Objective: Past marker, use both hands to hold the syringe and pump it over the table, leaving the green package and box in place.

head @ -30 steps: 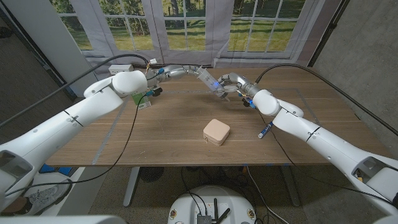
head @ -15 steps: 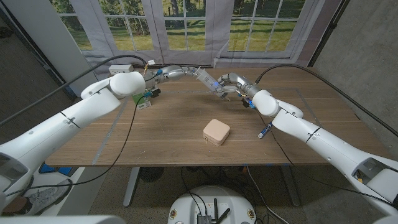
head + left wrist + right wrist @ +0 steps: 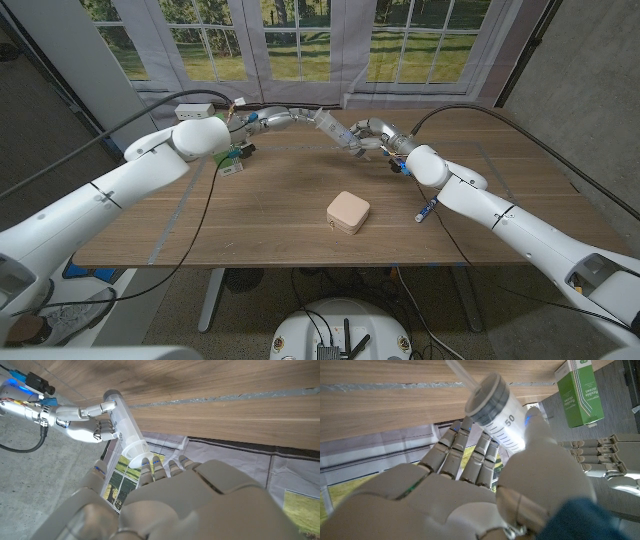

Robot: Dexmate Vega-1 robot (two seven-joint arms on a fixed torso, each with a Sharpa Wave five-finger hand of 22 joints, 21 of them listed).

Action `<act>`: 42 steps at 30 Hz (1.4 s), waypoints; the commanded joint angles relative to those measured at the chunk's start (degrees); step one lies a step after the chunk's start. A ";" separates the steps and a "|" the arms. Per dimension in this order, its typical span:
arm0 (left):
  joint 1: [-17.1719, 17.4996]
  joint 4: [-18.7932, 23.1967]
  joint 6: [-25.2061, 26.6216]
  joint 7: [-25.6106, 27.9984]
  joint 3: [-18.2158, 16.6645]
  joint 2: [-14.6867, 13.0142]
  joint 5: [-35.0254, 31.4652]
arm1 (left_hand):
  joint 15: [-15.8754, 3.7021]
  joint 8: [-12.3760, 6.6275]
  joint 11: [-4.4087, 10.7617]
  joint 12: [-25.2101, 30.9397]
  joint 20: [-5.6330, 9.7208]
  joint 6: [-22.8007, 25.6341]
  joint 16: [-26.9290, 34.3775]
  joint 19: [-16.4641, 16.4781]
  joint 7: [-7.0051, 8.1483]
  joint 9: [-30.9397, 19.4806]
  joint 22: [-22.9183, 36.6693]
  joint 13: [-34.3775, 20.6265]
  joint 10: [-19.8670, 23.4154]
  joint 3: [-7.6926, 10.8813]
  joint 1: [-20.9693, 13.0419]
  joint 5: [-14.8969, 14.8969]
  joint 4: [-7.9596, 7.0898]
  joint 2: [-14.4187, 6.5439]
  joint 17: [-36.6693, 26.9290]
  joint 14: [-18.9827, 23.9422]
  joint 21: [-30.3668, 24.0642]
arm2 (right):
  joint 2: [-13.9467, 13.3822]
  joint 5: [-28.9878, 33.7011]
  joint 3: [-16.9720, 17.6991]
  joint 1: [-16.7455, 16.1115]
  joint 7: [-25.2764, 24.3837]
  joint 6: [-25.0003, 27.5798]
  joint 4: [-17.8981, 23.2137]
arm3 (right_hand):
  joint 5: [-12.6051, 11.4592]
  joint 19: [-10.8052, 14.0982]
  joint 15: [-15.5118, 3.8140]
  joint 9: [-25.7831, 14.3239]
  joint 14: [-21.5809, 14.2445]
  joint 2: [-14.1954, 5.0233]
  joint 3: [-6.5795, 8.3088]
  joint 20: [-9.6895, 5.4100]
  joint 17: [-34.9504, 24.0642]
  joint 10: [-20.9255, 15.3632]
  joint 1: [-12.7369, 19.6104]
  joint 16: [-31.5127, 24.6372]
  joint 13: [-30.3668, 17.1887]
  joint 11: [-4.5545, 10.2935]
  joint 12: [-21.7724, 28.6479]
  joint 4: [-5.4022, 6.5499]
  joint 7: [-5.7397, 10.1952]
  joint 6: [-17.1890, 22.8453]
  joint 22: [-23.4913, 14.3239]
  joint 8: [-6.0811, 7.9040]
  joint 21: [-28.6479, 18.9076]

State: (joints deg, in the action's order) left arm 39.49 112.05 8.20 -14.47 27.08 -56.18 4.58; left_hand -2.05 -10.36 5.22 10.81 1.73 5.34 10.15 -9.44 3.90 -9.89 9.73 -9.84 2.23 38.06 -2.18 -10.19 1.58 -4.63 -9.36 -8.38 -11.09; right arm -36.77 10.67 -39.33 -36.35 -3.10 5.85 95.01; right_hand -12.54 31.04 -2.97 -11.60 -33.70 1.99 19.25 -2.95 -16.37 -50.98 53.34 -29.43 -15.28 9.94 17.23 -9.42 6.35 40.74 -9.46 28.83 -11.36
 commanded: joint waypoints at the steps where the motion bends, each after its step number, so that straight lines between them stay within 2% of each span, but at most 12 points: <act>1: 1.94 1.66 0.60 2.29 -2.01 -1.47 0.41 | -2.44 0.00 0.23 0.02 1.74 -0.08 0.03 -0.16 -0.12 0.07 0.14 0.00 -0.07 0.22 -0.40 -0.18 0.17 -4.49 -0.03 0.42 -0.33 | -0.05 -0.58 -0.15 0.07 0.36 0.34 -0.61 | -0.20 0.32 -9.82 -0.19 -0.26 -8.70 0.07 -2.90 -0.33 -1.75 7.91 0.03 -0.36 1.85 0.07 0.12 6.07 6.02 -0.17 0.32 0.28; 14: 4.39 4.12 1.52 4.69 -4.40 -3.21 0.72 | -2.44 0.02 0.31 -0.01 1.60 -0.04 0.02 0.14 -0.03 0.07 0.13 -0.01 -0.16 0.29 -0.60 -0.17 0.35 -4.54 -0.03 0.67 -0.34 | -0.64 -0.70 -0.24 -0.53 0.44 0.89 0.22 | -0.25 0.28 -9.82 -0.20 -0.22 -8.77 -0.02 -2.84 -0.44 -1.84 7.93 0.19 -0.58 1.88 0.04 0.11 6.09 5.97 -0.18 0.14 0.30; 25: 8.14 5.75 1.77 9.46 -7.87 -3.80 1.93 | -2.34 0.09 0.08 -0.09 1.51 -0.15 0.03 0.56 0.36 0.06 0.13 -0.02 -0.46 0.35 -0.77 -0.15 0.53 -4.57 -0.03 0.99 -0.39 | -1.13 -0.70 -0.27 -0.89 0.80 1.52 0.98 | -0.27 0.29 -9.98 -0.21 0.06 -8.65 -0.11 -3.02 -0.56 -1.77 8.20 0.35 -0.70 1.89 -0.07 -0.09 6.11 5.87 -0.19 -0.03 0.29; 28: 10.08 6.95 2.55 12.38 -9.01 -3.76 1.45 | -2.40 0.10 -0.05 -0.11 1.38 -0.17 0.02 0.79 0.48 0.06 0.13 -0.03 -0.55 0.36 -0.82 -0.14 0.59 -4.56 -0.03 1.03 -0.44 | -1.37 -0.49 -0.42 -0.73 1.18 1.64 1.07 | -0.26 0.27 -9.94 -0.21 0.15 -8.62 -0.17 -3.00 -0.63 -1.60 8.28 0.37 -0.69 1.86 -0.19 -0.13 6.12 5.87 -0.20 -0.07 0.29; 39: 15.10 7.18 1.88 18.00 -11.74 -2.15 3.18 | -2.12 0.09 -0.54 -0.35 1.04 -0.13 -0.07 2.01 0.90 0.04 0.12 -0.06 -1.61 0.27 -0.99 -0.08 0.96 -4.26 -0.03 1.13 -0.73 | -2.05 0.68 -0.78 -0.40 1.91 3.05 1.96 | -0.27 0.18 -9.91 -0.23 0.51 -8.64 -0.23 -2.89 -0.71 -1.37 8.45 0.56 -0.78 1.85 -0.35 -0.15 6.10 5.82 -0.21 -0.20 0.31; 42: 16.67 6.36 0.44 19.75 -12.55 -0.73 4.44 | -2.05 0.10 -0.64 -0.33 0.96 -0.13 -0.08 2.58 0.93 0.04 0.11 -0.07 -1.75 0.22 -1.05 -0.06 1.14 -4.12 -0.03 1.19 -0.85 | -2.12 1.15 -1.08 0.11 2.30 2.76 1.62 | -0.25 0.17 -9.87 -0.23 0.49 -8.70 -0.29 -2.88 -0.79 -1.35 8.40 0.52 -0.81 1.86 -0.39 -0.08 6.09 5.82 -0.22 -0.23 0.31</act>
State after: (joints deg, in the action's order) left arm 51.38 118.63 10.31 -0.39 17.29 -59.05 7.00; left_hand -2.16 -10.41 4.41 10.59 1.86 5.22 10.15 -7.44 4.42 -9.87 9.73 -9.84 0.77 38.27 -2.50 -10.19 2.30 -4.95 -9.37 -7.45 -11.53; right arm -38.37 10.55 -39.83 -37.05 -1.68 8.07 96.45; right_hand -12.38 31.04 -3.08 -11.56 -33.17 1.99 19.02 -2.95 -16.90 -50.98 53.34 -28.99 -15.85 9.94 16.58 -9.65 6.35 40.74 -9.46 28.41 -11.36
